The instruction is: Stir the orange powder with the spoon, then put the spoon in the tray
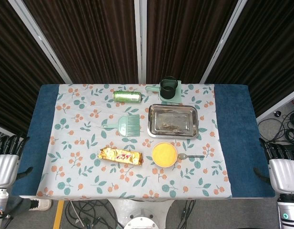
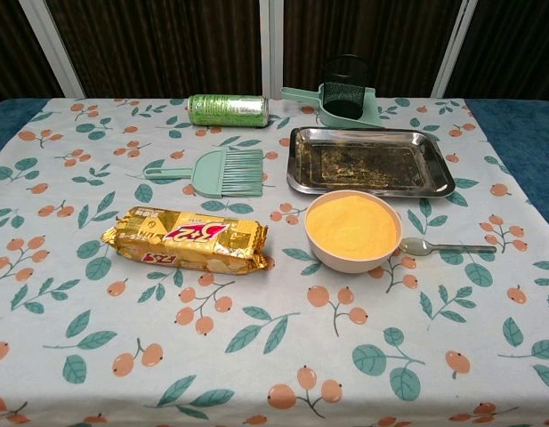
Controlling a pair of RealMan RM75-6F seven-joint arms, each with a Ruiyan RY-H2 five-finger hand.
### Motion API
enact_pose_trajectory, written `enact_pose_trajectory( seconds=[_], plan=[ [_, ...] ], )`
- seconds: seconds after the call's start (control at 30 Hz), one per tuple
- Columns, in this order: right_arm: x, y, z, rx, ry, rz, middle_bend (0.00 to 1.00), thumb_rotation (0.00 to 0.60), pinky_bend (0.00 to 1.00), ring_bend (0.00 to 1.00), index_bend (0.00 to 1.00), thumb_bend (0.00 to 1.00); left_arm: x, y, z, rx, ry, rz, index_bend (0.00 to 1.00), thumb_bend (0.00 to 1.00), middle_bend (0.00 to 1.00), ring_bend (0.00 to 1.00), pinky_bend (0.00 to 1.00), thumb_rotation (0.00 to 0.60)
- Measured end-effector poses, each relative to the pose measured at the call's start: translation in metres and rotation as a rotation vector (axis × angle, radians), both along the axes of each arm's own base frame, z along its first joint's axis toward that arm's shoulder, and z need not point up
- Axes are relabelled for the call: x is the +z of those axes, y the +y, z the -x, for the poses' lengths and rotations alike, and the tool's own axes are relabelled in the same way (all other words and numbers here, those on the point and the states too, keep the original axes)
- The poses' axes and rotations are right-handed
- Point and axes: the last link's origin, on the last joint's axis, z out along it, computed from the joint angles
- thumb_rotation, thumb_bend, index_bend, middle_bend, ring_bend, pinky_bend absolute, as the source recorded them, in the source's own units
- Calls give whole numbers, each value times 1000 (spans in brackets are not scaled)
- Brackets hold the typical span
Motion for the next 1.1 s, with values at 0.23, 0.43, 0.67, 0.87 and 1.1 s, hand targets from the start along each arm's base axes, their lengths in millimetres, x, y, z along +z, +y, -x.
enact_pose_trajectory(
  seconds=[0.23, 0.43, 0.67, 0.87, 1.1],
  plan=[
    [2, -1, -1, 6, -11, 0, 264, 600, 211, 195, 121, 126, -2, -2, 0, 4, -3, -26, 169, 0, 119, 94, 59, 600],
    [2, -2, -3, 20, -19, -5, 288, 600, 253, 225, 135, 125, 1, -3, -2, -4, -3, -35, 169, 0, 119, 94, 59, 600],
    [-2, -10, -10, 62, -18, -31, 370, 600, 373, 322, 186, 125, 1, -2, -4, -17, -9, -32, 169, 0, 119, 94, 59, 600],
    [-13, -26, -19, 83, 7, -85, 433, 600, 453, 386, 210, 126, 4, -1, -4, -25, -14, -36, 169, 0, 119, 94, 59, 600],
    [-37, -53, -35, 95, 37, -184, 459, 600, 499, 424, 222, 125, 6, -1, -3, -27, -18, -34, 169, 0, 119, 94, 59, 600]
  ],
)
